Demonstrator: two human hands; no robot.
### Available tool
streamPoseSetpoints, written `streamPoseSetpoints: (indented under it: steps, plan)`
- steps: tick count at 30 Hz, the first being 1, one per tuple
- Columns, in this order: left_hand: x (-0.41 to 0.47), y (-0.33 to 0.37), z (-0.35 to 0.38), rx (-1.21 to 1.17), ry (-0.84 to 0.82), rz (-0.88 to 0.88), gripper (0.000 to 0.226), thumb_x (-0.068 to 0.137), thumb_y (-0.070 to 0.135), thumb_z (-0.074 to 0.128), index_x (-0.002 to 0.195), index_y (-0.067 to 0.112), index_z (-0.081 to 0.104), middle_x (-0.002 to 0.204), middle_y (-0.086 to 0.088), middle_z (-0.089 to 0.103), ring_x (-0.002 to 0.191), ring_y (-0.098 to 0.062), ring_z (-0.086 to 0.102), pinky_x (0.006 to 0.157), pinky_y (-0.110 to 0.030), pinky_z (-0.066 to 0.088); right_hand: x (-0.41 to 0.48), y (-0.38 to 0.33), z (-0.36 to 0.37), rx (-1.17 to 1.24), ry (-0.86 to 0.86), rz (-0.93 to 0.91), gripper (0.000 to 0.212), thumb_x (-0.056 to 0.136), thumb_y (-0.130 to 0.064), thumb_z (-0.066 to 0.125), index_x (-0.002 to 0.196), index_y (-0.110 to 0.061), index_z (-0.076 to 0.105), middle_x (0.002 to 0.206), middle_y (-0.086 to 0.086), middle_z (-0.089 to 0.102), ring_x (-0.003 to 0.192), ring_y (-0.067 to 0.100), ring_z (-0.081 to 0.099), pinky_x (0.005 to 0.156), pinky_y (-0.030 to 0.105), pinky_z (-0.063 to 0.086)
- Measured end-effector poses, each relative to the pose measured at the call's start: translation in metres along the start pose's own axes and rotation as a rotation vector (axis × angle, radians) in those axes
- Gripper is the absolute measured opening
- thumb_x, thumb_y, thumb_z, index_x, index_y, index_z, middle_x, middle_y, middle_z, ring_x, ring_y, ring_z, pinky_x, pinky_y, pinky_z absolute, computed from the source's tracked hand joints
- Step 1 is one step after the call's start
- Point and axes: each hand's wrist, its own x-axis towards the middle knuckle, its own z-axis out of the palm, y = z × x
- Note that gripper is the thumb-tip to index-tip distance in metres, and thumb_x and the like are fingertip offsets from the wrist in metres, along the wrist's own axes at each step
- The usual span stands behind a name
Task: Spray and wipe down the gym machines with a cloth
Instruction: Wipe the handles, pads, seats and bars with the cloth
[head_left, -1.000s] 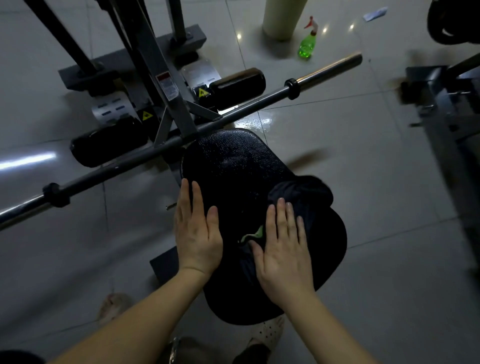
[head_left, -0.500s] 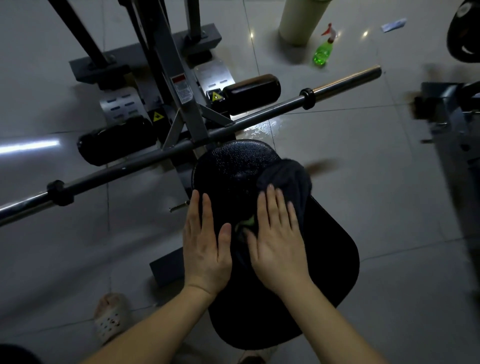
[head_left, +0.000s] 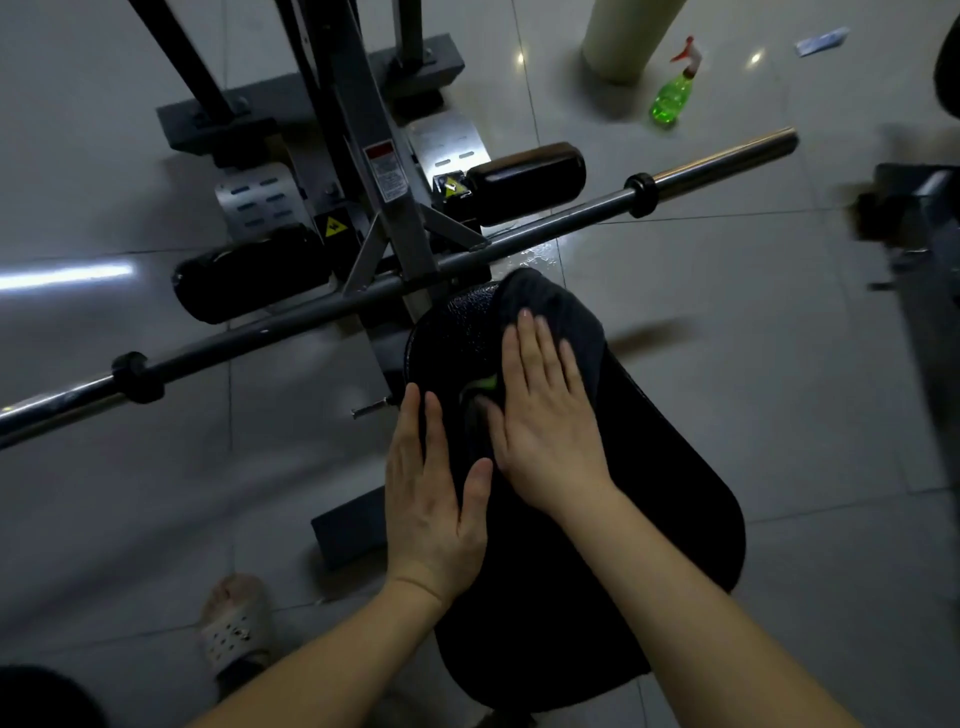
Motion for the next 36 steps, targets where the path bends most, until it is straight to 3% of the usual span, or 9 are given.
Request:
streamPoseSetpoints:
  steps: [3,8,11,17,20,23,26,32,36]
  plan:
    - [0.000,0.000,0.000,-0.006,0.001,-0.001,0.078,0.102,0.062,0.021,0.164,0.015,0.009,0.172,0.001,-0.002,0.158,-0.017,0.006,0.125,-0.051,0.023,-0.031,0.011,0.004,-0.037,-0.036,-0.091,0.078,0.104,-0.053,0.019,0.164,-0.006,0.003,0.172,0.012,-0.007,0.159,0.023,-0.011,0.129,0.046,0.004]
    - [0.000,0.002,-0.001,-0.028,-0.001,-0.010,0.077,0.102,0.059,0.025,0.164,0.016,0.010,0.172,0.004,-0.003,0.158,-0.014,0.004,0.126,-0.047,0.020,0.037,-0.004,-0.004,-0.037,0.006,0.005,0.082,0.101,-0.059,0.010,0.164,-0.007,0.001,0.172,0.013,-0.005,0.159,0.027,-0.007,0.129,0.048,0.001]
    - [0.001,0.003,-0.001,-0.022,-0.008,-0.030,0.075,0.101,0.056,0.027,0.164,0.016,0.010,0.172,0.004,-0.003,0.158,-0.013,0.003,0.126,-0.049,0.021,0.061,-0.014,-0.006,-0.032,0.037,0.020,0.079,0.105,-0.056,0.016,0.163,-0.004,0.004,0.172,0.016,-0.002,0.159,0.030,-0.006,0.129,0.050,0.002]
    - [0.001,0.001,-0.001,0.006,0.001,-0.009,0.074,0.102,0.048,0.033,0.164,0.014,0.012,0.172,0.001,-0.001,0.158,-0.017,0.006,0.123,-0.052,0.026,-0.020,0.023,0.000,-0.081,0.017,-0.149,0.075,0.104,-0.055,0.022,0.164,-0.011,0.012,0.173,0.008,0.003,0.160,0.024,-0.001,0.128,0.050,0.010]
    - [0.000,0.000,0.000,-0.007,0.007,-0.004,0.073,0.102,0.045,0.035,0.164,0.014,0.011,0.172,0.002,0.000,0.158,-0.018,0.008,0.122,-0.053,0.028,-0.014,0.027,-0.003,-0.095,0.014,-0.085,0.078,0.102,-0.059,0.021,0.164,-0.012,0.015,0.172,0.009,0.008,0.160,0.027,0.005,0.128,0.052,0.011]
    - [0.000,0.001,-0.001,-0.009,-0.001,-0.018,0.073,0.102,0.046,0.034,0.164,0.017,0.010,0.172,0.005,-0.003,0.158,-0.016,0.005,0.123,-0.052,0.026,0.045,0.002,-0.010,-0.060,0.045,0.043,0.083,0.100,-0.061,0.010,0.163,-0.008,0.014,0.172,0.014,0.009,0.159,0.031,0.005,0.128,0.053,0.007]
    - [0.000,0.002,0.000,-0.006,-0.010,-0.042,0.074,0.101,0.050,0.032,0.164,0.018,0.010,0.171,0.006,-0.004,0.158,-0.013,0.003,0.125,-0.049,0.024,0.089,-0.022,-0.016,0.003,0.073,0.097,0.081,0.100,-0.058,0.012,0.161,-0.005,0.021,0.169,0.017,0.018,0.158,0.035,0.009,0.127,0.055,0.008]
    - [0.000,0.001,-0.001,0.022,-0.010,-0.013,0.075,0.102,0.050,0.032,0.164,0.016,0.009,0.172,0.003,-0.004,0.158,-0.016,0.004,0.125,-0.048,0.023,0.010,0.011,-0.003,-0.077,0.005,-0.197,0.075,0.105,-0.053,0.020,0.164,-0.008,0.007,0.173,0.010,0.001,0.159,0.025,-0.004,0.129,0.049,0.010]
    - [0.000,0.001,0.000,0.019,-0.001,-0.003,0.075,0.102,0.050,0.033,0.164,0.016,0.008,0.172,0.002,-0.003,0.158,-0.017,0.004,0.125,-0.047,0.023,0.010,0.023,-0.003,-0.105,0.021,-0.029,0.086,0.101,-0.064,0.015,0.164,-0.008,-0.001,0.172,0.010,-0.006,0.159,0.024,-0.008,0.130,0.046,0.005]
